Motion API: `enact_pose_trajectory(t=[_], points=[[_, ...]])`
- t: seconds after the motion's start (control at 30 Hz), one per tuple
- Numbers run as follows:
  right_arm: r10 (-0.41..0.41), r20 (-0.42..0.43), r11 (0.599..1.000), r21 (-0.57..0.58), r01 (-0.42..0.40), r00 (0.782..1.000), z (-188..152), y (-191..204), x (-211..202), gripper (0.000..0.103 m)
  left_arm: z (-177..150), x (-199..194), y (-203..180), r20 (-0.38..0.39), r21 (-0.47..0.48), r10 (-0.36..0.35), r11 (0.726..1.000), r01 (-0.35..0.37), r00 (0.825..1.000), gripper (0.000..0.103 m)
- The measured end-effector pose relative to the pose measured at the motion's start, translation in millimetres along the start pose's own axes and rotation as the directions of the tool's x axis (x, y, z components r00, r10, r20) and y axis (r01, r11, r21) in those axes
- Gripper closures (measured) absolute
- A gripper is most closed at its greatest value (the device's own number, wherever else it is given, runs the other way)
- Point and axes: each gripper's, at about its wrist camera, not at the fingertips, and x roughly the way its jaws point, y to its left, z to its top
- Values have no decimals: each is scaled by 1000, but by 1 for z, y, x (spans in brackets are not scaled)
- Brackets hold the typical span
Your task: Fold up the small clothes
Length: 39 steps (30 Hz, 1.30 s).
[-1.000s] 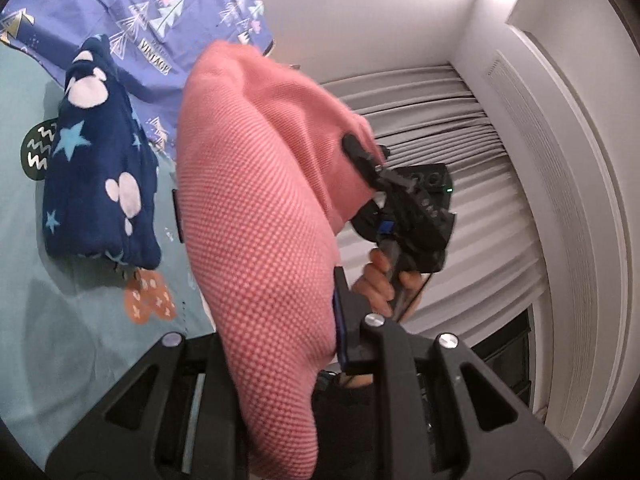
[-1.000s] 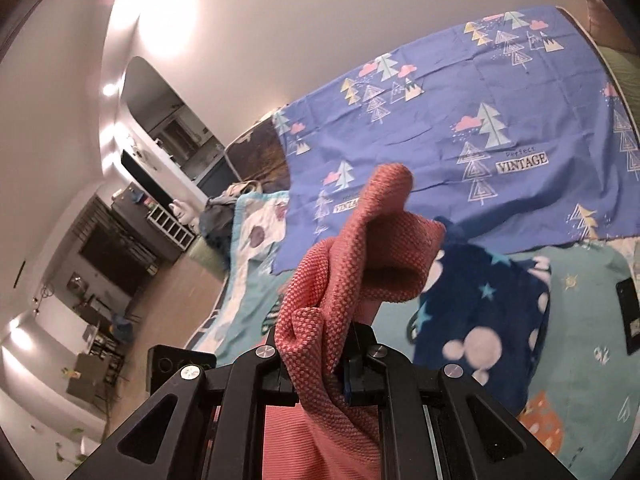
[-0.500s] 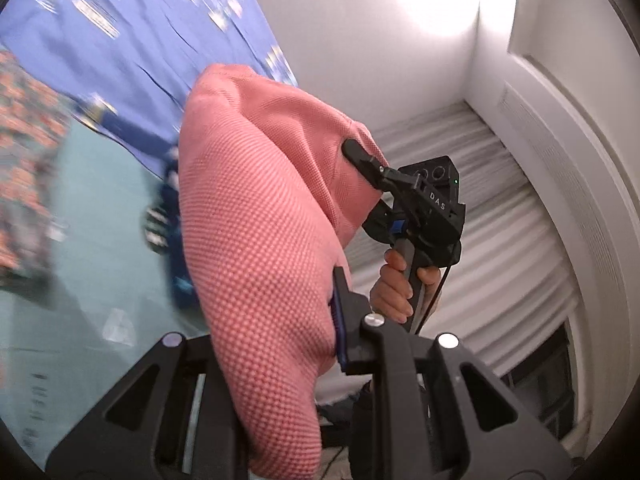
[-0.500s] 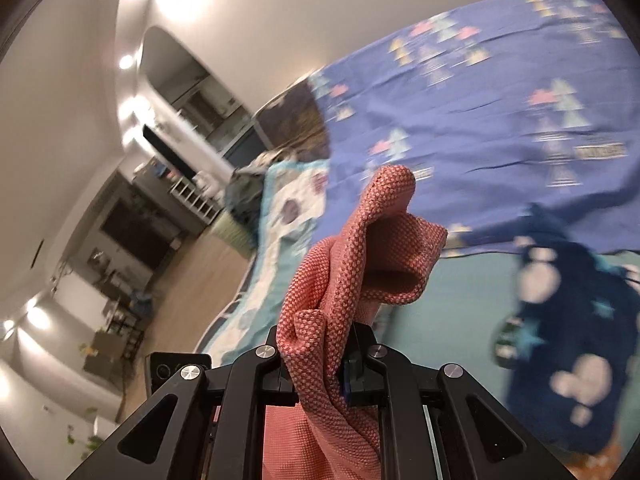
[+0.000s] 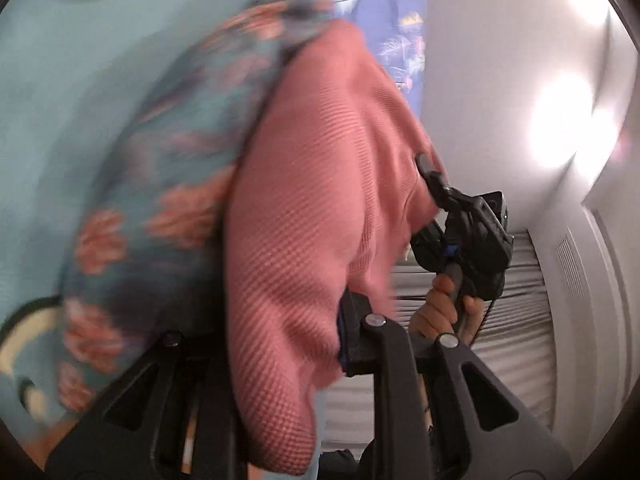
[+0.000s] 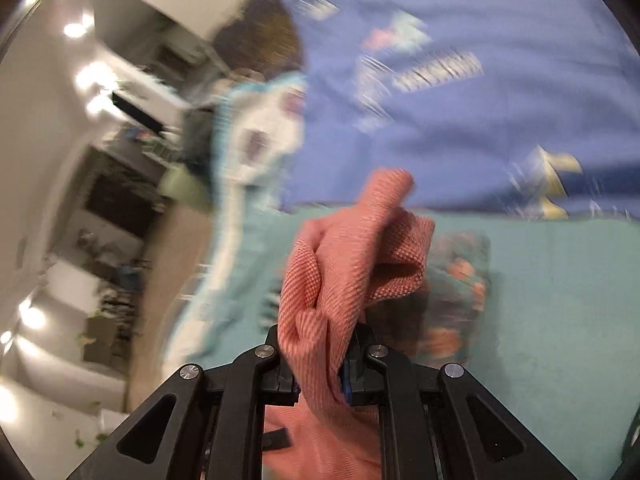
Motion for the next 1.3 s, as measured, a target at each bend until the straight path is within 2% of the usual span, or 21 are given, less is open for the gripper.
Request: enact_pose_trajectory(t=[0.07,0.1,0.13,0.2,0.23,0.27,0.3,0.37,0.43,0.5,0.53,0.6,0.63,0.73,0.83,0.97,1.03,1.13,1.17,1.23,1.3], points=[[-160,54,984,-71,163,986,-8,-9,3,82,-3,-2,6,2,-10,-41,999,41,999,80],[-208,84,972,-90,216,974,-10,-10,-2,74,-5,-3,3,8,4,-26,1000,26,1000,80],[-281,139,948,-115,297,950,-13,-7,-14,63,-8,-5,-3,14,25,11,1000,-11,1000,79],[-417,249,874,-155,461,874,-18,7,-36,56,-12,-9,-17,18,55,75,996,-75,997,78],[-494,333,808,-164,565,803,-23,22,-51,55,-14,-11,-25,17,76,111,991,-112,994,78],[-510,397,781,-160,604,763,-30,34,-64,55,-16,-14,-33,17,97,141,985,-142,990,78],[-479,438,788,-167,593,760,-35,42,-75,55,-17,-18,-40,20,118,161,980,-162,987,78],[-298,441,860,-261,439,846,-52,66,-93,53,-20,-30,-57,45,149,146,977,-151,988,78],[-200,355,880,-344,327,913,-71,80,-87,53,-23,-38,-69,63,170,106,979,-115,992,77],[-179,266,876,-396,277,947,-93,83,-66,53,-20,-40,-79,74,188,85,977,-98,994,71],[-199,198,867,-421,266,960,-105,79,-46,55,-18,-35,-81,70,189,84,977,-96,994,66],[-269,127,846,-443,297,955,-123,68,-18,57,-15,-24,-81,61,167,103,980,-112,993,66],[-311,124,826,-456,333,942,-135,59,-5,57,-13,-18,-79,46,148,112,982,-118,993,66],[-320,215,790,-478,385,923,-163,48,-8,56,-13,-18,-78,36,130,108,985,-111,994,66],[-358,249,711,-553,435,900,-182,59,-12,54,-14,-34,-81,41,142,144,979,-149,989,66],[-376,233,693,-572,439,897,-187,54,-15,49,-13,-56,-97,74,161,229,958,-238,971,60],[-392,231,666,-597,448,891,-192,56,-14,48,-14,-65,-108,101,195,197,957,-214,975,57],[-388,229,635,-635,439,893,-192,63,-22,48,-17,-59,-122,113,278,117,950,-145,987,41],[-360,226,662,-622,418,905,-188,67,-29,48,-13,-47,-123,113,300,106,944,-136,988,40],[-256,208,755,-567,330,944,-166,72,-36,48,-8,-24,-115,101,318,87,941,-115,991,40],[-201,229,806,-513,294,952,-151,76,-42,48,5,1,-91,107,260,87,959,-113,990,40]])
